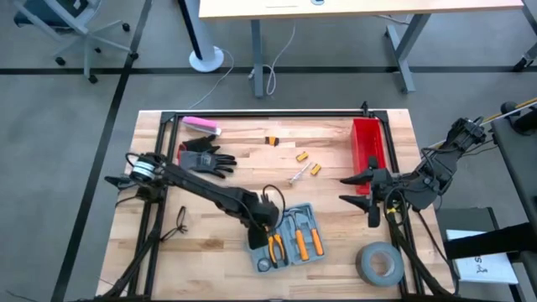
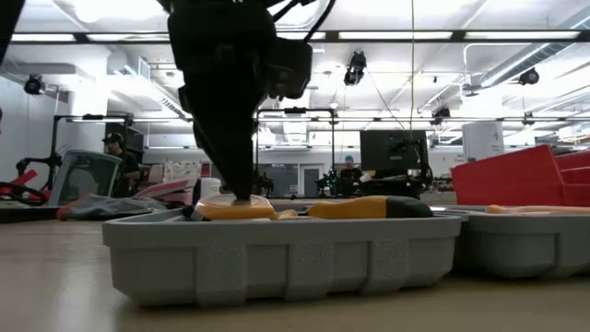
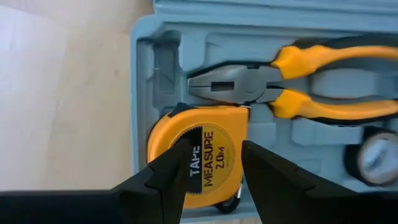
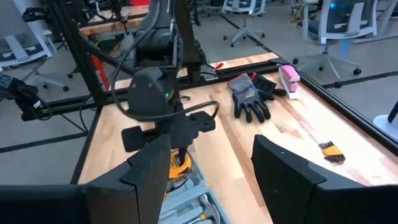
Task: Prefit tool cases
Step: Put the tape measure into the pre-fit tool case
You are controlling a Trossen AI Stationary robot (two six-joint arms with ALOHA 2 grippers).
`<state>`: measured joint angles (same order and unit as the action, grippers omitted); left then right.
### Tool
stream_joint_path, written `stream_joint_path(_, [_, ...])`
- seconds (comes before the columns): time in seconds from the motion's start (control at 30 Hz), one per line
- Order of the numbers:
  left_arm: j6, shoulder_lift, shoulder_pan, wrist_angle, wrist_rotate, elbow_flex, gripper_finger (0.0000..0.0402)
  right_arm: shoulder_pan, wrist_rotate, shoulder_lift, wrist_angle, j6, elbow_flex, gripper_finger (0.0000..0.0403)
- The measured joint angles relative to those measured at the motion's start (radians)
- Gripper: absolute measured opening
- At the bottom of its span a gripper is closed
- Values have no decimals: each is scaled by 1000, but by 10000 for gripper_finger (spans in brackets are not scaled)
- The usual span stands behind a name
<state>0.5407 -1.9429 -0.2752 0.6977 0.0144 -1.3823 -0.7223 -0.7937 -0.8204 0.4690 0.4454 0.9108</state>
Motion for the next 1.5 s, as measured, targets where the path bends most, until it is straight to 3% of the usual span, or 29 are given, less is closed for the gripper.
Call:
stream_joint_path(0.2, [0,-73,-12,112,-71,-107,153,0,5,0,0,4,0,201])
stream_joint_path(0.4, [-19,-117,-28,104,-126,-101,153,0,6,0,-1,7,0,201])
stream_joint_path(0.87, [-56,-89,19,17,-98,-67,153,0,8,-1,-1,8,0,201])
stream_joint_path(1.5, [-7,-33,22,247,-119,-210,153,0,11,-1,-2,8,0,201])
